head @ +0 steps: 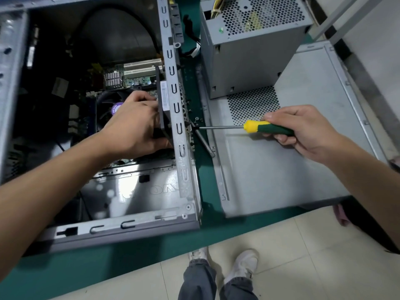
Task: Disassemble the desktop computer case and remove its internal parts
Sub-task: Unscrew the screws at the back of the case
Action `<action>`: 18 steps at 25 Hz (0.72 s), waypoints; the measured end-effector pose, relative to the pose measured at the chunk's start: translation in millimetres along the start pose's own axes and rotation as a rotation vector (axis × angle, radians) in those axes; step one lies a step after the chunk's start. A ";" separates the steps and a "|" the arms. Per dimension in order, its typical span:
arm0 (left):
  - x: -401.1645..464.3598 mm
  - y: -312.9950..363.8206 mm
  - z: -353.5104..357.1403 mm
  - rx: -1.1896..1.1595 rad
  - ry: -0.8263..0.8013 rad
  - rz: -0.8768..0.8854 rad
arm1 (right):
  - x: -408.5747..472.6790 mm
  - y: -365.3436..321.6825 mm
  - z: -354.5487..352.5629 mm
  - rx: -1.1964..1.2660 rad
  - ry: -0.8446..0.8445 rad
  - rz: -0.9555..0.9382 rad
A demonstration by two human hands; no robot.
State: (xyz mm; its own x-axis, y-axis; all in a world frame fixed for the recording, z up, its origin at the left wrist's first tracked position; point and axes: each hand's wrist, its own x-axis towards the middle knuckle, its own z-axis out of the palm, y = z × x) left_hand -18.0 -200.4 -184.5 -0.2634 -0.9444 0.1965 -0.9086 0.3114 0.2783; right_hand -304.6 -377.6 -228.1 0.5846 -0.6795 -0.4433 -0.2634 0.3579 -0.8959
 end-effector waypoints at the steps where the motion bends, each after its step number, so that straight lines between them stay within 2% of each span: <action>1: 0.1 0.5 0.1 -0.008 0.003 0.004 | -1.2 2.5 -0.3 0.002 0.011 0.003; 18: 0.3 1.5 2.8 -0.028 0.025 0.030 | -0.9 6.2 4.8 -0.062 0.012 -0.017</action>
State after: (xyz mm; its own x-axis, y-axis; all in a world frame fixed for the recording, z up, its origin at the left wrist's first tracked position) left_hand -20.3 -200.5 -186.6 -0.2823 -0.9316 0.2289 -0.8908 0.3431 0.2980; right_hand -303.1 -371.8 -233.1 0.5804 -0.6926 -0.4283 -0.3006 0.3066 -0.9031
